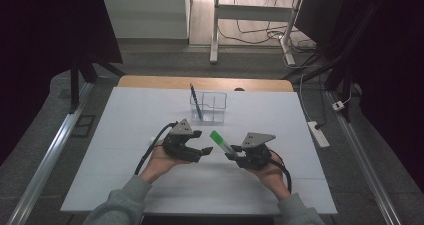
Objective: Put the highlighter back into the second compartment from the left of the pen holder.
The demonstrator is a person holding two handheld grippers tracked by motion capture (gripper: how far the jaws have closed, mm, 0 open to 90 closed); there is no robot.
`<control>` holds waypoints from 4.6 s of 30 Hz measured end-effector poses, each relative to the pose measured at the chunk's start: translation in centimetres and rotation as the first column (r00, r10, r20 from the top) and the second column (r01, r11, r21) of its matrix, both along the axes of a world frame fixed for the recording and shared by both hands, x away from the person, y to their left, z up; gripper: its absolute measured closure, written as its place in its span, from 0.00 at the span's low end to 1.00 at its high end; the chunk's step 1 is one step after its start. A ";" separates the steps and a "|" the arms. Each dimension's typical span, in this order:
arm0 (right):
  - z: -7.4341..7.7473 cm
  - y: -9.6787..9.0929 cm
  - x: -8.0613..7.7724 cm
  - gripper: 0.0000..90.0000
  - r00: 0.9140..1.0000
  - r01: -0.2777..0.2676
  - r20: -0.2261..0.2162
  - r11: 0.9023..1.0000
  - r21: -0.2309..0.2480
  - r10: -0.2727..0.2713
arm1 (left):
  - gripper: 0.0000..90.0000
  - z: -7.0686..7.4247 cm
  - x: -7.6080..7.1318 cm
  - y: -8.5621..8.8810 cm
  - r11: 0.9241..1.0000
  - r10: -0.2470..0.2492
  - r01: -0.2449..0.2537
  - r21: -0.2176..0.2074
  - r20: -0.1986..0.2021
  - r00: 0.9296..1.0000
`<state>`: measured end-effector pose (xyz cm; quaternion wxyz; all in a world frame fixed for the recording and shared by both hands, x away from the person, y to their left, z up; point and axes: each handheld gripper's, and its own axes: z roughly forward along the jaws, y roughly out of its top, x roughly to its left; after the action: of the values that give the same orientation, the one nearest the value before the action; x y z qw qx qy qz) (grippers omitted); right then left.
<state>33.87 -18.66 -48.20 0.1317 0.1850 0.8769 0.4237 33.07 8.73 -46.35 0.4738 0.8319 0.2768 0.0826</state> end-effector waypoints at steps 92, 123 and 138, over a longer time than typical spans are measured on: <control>-1.0 -1.0 -0.5 0.55 0.999 0.041 0.014 0.998 0.057 -0.042 | 0.82 -0.4 0.6 0.9 0.992 -0.047 0.039 -0.117 -0.066 0.997; -1.4 -8.9 -2.3 0.52 0.979 0.204 -0.018 0.975 0.083 -0.203 | 0.82 0.7 0.8 3.0 0.989 0.007 -0.013 -0.146 -0.035 0.999; -1.5 -9.1 -2.5 0.52 0.979 0.202 -0.003 0.977 0.065 -0.202 | 0.82 2.9 2.0 3.7 0.987 0.041 -0.042 -0.153 -0.008 0.999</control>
<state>31.41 -27.73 -49.70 0.1697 0.2764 0.8390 0.4369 35.05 12.44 -43.45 0.5338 0.7873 0.3009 0.0688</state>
